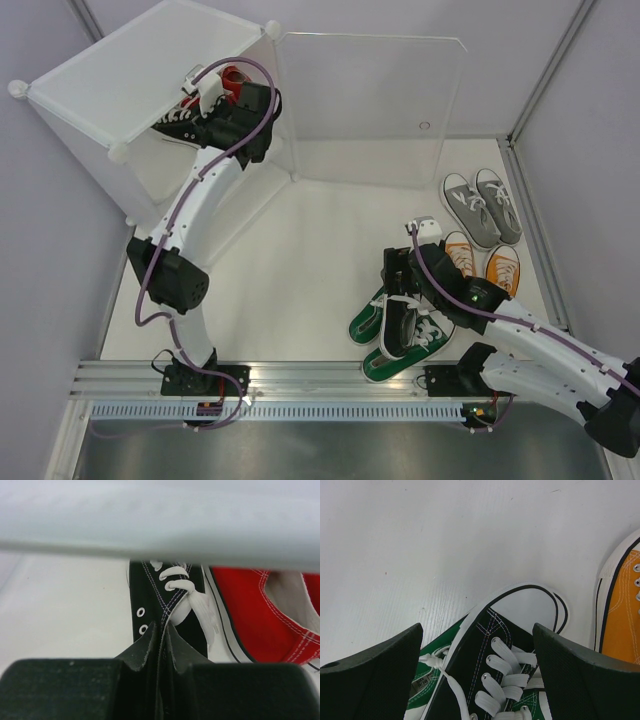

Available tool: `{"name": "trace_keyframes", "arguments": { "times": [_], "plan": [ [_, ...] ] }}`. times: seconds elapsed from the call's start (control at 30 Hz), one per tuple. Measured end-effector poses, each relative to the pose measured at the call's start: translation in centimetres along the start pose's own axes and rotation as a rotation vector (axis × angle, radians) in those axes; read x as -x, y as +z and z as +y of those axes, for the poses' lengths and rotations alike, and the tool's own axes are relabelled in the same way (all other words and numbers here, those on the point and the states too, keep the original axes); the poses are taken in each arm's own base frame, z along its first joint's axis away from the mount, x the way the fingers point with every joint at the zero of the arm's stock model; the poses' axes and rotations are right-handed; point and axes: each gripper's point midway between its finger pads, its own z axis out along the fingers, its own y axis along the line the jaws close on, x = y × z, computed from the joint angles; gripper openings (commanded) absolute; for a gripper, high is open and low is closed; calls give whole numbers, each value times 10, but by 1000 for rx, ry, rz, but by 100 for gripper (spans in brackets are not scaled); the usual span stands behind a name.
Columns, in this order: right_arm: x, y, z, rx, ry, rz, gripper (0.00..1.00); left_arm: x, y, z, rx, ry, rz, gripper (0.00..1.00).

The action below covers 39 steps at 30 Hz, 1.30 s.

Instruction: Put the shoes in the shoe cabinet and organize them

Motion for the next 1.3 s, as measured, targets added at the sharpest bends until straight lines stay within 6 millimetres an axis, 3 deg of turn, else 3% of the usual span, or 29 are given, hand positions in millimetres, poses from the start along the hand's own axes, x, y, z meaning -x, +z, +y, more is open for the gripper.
{"name": "trace_keyframes", "arguments": {
  "times": [0.2, 0.33, 0.63, 0.9, 1.3],
  "plan": [
    [-3, 2, 0, -3, -8, 13, 94, -1, 9, -13, -53, 57, -14, 2],
    [-3, 3, 0, -4, -12, 14, 94, 11, 14, -19, -80, 54, -37, 2],
    [-4, 5, 0, -6, -18, 19, 94, 10, 27, -19, -65, 92, -59, 2],
    [-4, 5, 0, -6, -19, 19, 94, 8, 24, -18, -107, 65, -55, 2],
    [-3, 5, 1, -3, -16, 13, 94, 18, -6, -55, -240, 169, -103, 2]
  ]
}}
